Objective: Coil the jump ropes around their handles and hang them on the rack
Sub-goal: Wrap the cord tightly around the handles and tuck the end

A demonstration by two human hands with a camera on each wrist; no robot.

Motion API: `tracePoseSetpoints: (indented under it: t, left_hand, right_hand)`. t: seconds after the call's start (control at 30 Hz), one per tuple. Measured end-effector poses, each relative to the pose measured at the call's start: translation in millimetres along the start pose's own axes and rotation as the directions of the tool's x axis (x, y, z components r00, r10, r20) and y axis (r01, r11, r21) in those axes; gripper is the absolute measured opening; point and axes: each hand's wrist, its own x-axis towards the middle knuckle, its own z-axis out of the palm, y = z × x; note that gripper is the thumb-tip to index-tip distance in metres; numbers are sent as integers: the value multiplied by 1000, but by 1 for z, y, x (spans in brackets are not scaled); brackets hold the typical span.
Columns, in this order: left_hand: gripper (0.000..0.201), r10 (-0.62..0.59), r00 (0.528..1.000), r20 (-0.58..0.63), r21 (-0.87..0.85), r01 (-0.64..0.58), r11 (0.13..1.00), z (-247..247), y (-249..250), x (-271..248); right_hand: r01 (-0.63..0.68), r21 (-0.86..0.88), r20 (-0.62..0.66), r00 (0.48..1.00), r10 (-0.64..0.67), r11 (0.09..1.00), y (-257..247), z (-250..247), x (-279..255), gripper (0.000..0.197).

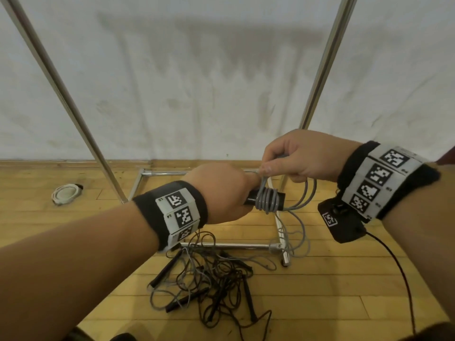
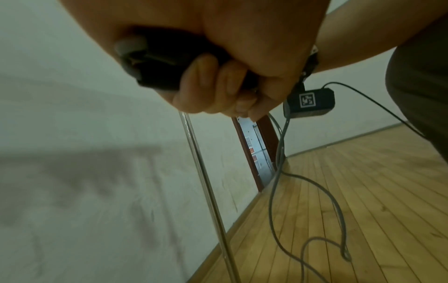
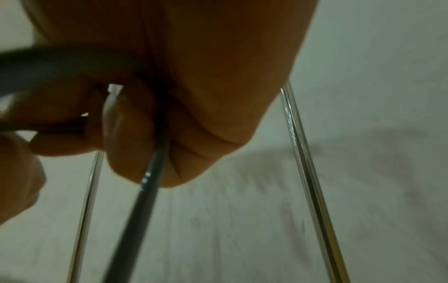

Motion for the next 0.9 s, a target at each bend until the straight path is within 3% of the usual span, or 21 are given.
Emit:
tracePoseSetpoints:
  t: [0.07,0.17,0.2,0.3,0.37,0.43,0.47,0.53,0.6,0.63,0.73,0.8,0.9]
  left_hand:
    - [27,17,997,-82,-87,-24,996,-5,-1,-3]
    - [19,-28,984,-178,-254,-18,967,-19,-2,-9]
    - [18,-93,977,-193,-321,26,947,-24,-2,-10]
    - [15,-340,909,-240,-436,213,875,-31,-16,0]
    - [16,-436,880,-190,-365,349,863,-29,-34,8]
    - [8,-493,869,-38,-187,479,858,-21,-50,12]
    - [6,-505,862,45,-83,507,858,-17,-52,13]
    - [9,-465,867,177,89,457,885,-6,-47,13]
    - [14,-356,893,277,179,316,932,6,-33,14]
    - [16,-290,906,309,186,242,952,9,-27,14]
    - [8,-114,953,280,135,79,988,9,-17,10]
    - [19,-41,967,253,125,9,992,4,-16,4]
    - [27,49,982,184,175,-82,981,-1,-15,-3]
  right_hand:
    - [-13,226,-13,1000,16,974,5,3,0,25]
    - [-35,445,-51,997,64,895,15,10,4,58]
    - [-44,510,-60,994,86,859,18,15,6,60]
    - [-125,550,-66,979,192,826,17,40,14,40]
    - [-172,444,-109,964,244,879,13,58,19,43]
    - [-136,15,-146,980,137,991,0,72,20,45]
    - [-74,-246,-104,993,50,966,-7,77,20,41]
    - [48,-586,7,999,-54,809,-21,80,18,33]
    - [112,-717,55,993,-105,688,-28,70,16,29]
    - [122,-730,59,992,-115,672,-28,62,15,30]
    - [56,-627,3,998,-70,777,-23,39,10,32]
    - [-24,-501,-40,999,5,865,-16,34,10,39]
    - [-74,-371,82,990,112,926,-7,37,12,54]
